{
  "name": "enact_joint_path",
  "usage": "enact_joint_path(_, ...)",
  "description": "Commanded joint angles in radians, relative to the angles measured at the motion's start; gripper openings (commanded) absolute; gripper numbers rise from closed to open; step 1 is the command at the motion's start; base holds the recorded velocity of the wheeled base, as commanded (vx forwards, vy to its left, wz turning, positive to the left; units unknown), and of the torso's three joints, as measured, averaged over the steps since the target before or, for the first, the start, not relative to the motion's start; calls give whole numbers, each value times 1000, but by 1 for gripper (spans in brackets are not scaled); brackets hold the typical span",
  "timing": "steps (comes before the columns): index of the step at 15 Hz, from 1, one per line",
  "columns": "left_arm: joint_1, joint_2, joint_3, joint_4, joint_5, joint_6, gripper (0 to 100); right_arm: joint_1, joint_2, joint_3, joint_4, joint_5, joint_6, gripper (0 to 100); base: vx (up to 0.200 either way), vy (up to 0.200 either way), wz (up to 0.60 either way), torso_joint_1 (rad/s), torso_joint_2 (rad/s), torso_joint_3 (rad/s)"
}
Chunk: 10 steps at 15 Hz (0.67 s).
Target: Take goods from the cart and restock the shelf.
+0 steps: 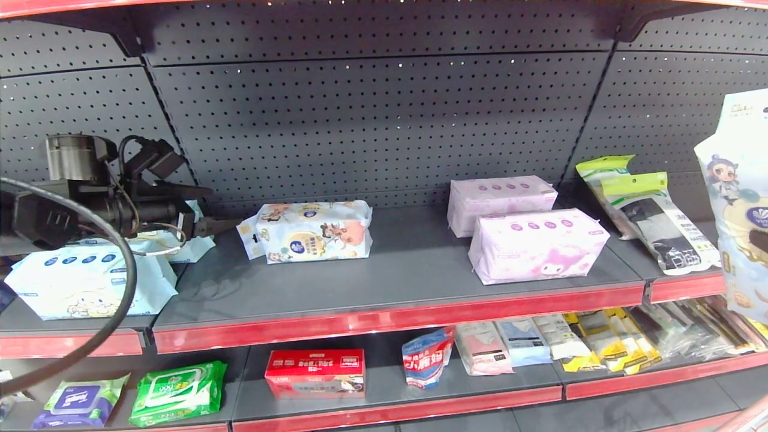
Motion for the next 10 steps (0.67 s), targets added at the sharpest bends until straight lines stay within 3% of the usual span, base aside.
enact_joint_path(1,-31,73,-37,0,-24,21,100,-3,1,2,0,-2,0,0,0,0,0,0,0,0)
enact_joint_path(3,-51,91,-43,0,-43,58,100,-3,1,2,0,-21,0,0,0,0,0,0,0,0)
enact_joint_path(5,-61,98,-52,-1,-59,67,100,-5,1,1,0,-24,0,0,0,0,0,0,0,0)
enact_joint_path(7,-60,148,-94,-4,-60,113,100,-11,1,2,1,-29,0,0,0,0,0,0,0,0)
enact_joint_path(8,-58,176,-126,0,-77,153,100,-11,2,4,1,-29,0,0,0,0,0,0,0,0)
enact_joint_path(10,-60,180,-134,14,-82,155,100,-11,2,10,1,-29,0,0,0,0,0,0,0,0)
